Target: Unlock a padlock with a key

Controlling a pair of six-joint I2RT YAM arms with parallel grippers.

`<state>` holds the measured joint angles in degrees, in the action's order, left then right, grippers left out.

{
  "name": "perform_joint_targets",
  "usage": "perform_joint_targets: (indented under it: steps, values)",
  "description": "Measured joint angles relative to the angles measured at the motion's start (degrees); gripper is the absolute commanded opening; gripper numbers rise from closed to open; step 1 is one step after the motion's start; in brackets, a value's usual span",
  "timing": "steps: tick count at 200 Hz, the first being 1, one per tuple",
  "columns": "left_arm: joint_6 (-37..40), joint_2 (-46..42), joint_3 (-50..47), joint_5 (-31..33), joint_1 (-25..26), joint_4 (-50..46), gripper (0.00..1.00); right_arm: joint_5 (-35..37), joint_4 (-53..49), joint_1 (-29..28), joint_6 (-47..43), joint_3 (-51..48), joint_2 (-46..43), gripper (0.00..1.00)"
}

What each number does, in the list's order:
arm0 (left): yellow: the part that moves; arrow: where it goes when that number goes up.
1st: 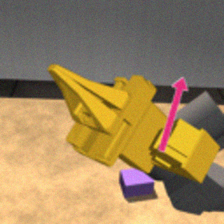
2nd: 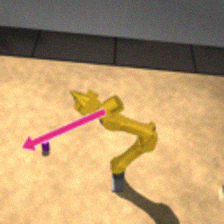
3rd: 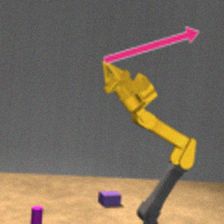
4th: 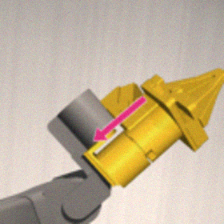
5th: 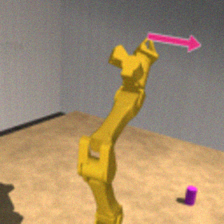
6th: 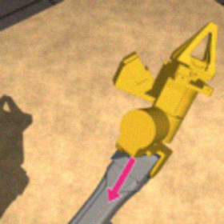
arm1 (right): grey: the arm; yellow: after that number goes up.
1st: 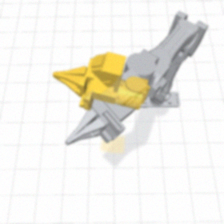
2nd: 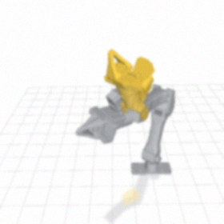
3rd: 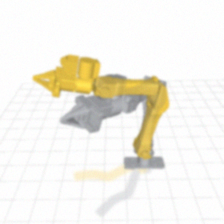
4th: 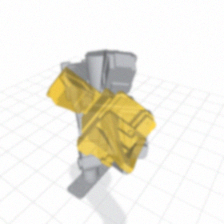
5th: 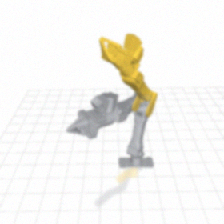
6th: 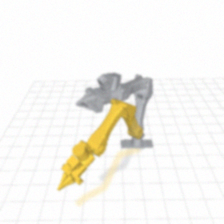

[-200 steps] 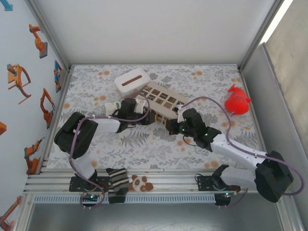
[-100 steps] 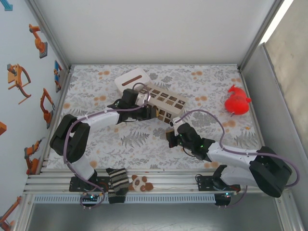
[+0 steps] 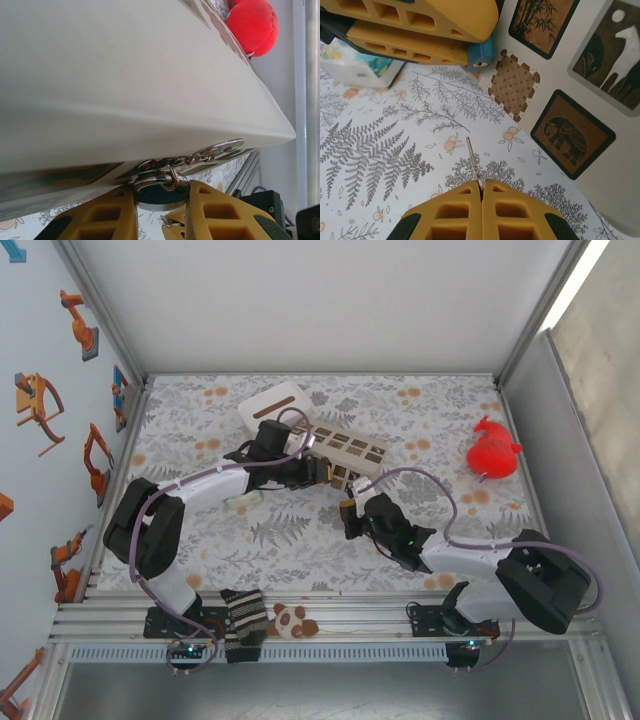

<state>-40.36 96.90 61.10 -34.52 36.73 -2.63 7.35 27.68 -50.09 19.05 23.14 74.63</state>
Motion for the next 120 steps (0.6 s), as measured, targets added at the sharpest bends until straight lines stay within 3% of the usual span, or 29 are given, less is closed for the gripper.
perform_joint_targets:
  steps: [120]
  values:
    - [-0.57, 0.0, 1.05, 0.22, 0.33, -1.75, 0.22, 3.93, 4.61, 0.0, -4.15, 0.2, 1.36, 0.0]
